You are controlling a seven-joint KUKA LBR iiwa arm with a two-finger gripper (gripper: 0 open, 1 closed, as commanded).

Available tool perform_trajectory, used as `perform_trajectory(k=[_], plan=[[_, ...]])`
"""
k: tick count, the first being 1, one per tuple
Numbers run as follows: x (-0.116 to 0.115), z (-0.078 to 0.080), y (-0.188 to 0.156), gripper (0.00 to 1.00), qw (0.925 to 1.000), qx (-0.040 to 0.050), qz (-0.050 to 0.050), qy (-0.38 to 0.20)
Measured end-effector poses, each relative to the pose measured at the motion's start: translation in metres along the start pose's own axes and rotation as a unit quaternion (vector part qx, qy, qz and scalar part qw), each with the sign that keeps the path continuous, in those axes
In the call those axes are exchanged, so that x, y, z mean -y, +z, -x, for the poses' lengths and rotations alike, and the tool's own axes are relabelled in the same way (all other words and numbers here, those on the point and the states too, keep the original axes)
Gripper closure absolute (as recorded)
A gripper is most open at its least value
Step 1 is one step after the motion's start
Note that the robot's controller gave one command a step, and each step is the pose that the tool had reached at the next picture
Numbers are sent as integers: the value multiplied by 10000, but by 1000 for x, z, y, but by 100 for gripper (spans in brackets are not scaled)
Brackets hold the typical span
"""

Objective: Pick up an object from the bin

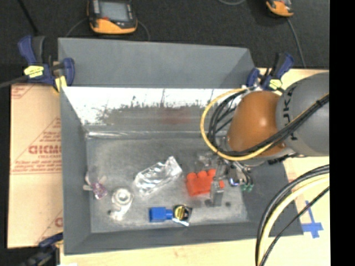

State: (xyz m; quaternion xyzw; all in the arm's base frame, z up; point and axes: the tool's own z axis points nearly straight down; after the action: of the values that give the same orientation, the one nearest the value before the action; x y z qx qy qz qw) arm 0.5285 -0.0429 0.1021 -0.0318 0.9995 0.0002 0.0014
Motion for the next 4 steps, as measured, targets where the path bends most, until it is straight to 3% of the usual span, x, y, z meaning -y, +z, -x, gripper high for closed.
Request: perform_trajectory(k=[1,2,3,4], plan=[[13,-7,1,0,9988,-28,2,489],[4,1,30,0,9960,16,-3,893],[5,3,29,0,9961,35,-7,878],[6,5,26,100,9962,66,-13,868]])
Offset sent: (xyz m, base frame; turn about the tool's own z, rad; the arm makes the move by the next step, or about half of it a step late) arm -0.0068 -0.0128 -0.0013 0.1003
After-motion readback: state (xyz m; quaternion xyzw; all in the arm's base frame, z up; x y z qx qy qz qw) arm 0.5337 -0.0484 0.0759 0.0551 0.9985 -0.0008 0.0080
